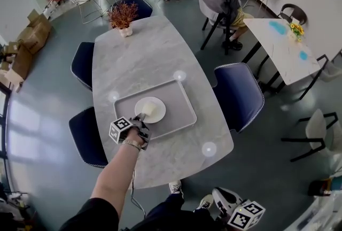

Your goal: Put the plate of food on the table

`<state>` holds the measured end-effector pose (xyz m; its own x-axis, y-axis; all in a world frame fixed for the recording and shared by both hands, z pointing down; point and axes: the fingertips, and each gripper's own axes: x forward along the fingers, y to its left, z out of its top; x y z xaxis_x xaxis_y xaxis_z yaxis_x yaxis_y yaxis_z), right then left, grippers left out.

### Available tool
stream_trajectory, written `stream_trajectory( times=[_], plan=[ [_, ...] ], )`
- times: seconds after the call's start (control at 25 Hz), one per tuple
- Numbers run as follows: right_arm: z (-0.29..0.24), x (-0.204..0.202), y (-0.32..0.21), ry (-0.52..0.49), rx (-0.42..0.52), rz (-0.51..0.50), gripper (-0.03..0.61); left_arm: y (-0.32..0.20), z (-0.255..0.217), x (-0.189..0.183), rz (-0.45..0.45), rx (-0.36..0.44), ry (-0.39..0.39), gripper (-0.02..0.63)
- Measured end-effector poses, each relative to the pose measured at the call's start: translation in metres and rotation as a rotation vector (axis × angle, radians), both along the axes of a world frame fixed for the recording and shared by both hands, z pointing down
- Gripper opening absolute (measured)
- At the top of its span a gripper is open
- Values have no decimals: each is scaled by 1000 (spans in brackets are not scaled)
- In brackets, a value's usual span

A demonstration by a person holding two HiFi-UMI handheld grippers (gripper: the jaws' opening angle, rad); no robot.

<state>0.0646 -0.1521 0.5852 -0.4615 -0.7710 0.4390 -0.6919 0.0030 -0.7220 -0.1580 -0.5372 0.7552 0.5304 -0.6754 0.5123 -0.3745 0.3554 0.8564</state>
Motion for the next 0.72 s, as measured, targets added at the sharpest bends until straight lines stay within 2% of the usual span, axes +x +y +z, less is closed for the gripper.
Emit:
stream_trajectory(
  times=[0.32, 0.44, 0.6, 0.72],
  plan=[
    [2, -5, 1, 2, 3, -7, 11, 1, 3, -3, 3, -26, -98, 48],
    [0, -6, 2, 2, 3, -7, 11, 5, 6, -6, -1, -59, -118, 127],
    [0, -6, 2, -1, 5, -7, 11, 6, 0, -5, -1, -61, -138, 235],
    [0, -7, 1, -1, 10, -12, 11, 7, -5, -11, -18, -47, -182, 263]
  ],
)
